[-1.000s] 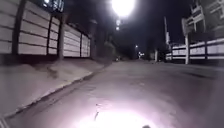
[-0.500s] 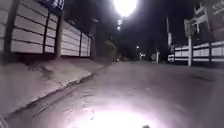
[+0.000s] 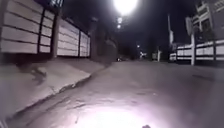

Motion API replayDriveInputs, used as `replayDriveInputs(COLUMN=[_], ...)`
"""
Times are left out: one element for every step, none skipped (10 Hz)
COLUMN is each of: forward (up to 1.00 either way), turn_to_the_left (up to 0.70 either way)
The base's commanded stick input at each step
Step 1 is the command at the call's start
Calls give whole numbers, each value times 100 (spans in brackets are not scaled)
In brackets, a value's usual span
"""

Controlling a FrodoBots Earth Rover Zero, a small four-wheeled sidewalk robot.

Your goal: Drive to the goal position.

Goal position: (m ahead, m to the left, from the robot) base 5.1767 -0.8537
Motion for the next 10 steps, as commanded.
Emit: replayDriveInputs(forward=[70,70,70,70,70,70,70,70,70,70], turn_to_the_left=[0,0,0,0,0,0,-19,-35,-34,-5])
